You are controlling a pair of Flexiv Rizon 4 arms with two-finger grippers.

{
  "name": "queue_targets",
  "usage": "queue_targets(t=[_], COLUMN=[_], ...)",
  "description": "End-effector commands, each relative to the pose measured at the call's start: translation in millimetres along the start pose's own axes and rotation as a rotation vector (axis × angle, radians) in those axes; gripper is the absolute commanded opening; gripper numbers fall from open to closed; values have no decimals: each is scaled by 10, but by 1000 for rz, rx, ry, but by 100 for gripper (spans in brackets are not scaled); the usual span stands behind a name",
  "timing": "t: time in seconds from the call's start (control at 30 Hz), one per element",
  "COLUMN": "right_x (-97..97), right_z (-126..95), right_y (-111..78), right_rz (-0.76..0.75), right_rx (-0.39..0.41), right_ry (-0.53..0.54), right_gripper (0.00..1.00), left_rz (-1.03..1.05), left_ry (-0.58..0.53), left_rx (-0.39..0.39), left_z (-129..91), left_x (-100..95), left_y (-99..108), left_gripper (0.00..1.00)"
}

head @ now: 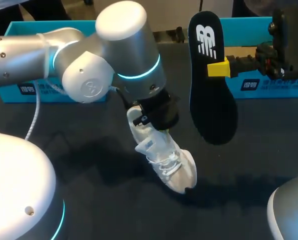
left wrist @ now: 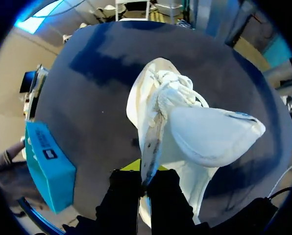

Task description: Take the shoe out of the shoebox, open the shoe tongue, remove and reinsert the insole, then place the shoe into the shoebox

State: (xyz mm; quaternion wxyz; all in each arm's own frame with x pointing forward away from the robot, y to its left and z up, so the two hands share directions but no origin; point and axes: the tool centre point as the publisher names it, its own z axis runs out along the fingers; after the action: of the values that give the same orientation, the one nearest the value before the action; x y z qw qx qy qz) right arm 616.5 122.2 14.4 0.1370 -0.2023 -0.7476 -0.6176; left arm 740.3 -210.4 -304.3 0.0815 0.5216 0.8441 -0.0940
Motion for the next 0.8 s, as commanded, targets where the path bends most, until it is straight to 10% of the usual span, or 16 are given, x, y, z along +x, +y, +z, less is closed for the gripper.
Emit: queue_targets(t=[0.03,0.8], right_x=[-24,-24], right_z=[28,28], right_y=[16,16], right_rz=[0,0], right_rx=[3,3], right_ry=[3,3], right_gripper=[0,0], left_rz=[45,-73], left_ry=[20,191], left_rx=[10,94], left_z=[-29,541], left_x=[-34,-79], left_y=[22,144], left_gripper=[0,0])
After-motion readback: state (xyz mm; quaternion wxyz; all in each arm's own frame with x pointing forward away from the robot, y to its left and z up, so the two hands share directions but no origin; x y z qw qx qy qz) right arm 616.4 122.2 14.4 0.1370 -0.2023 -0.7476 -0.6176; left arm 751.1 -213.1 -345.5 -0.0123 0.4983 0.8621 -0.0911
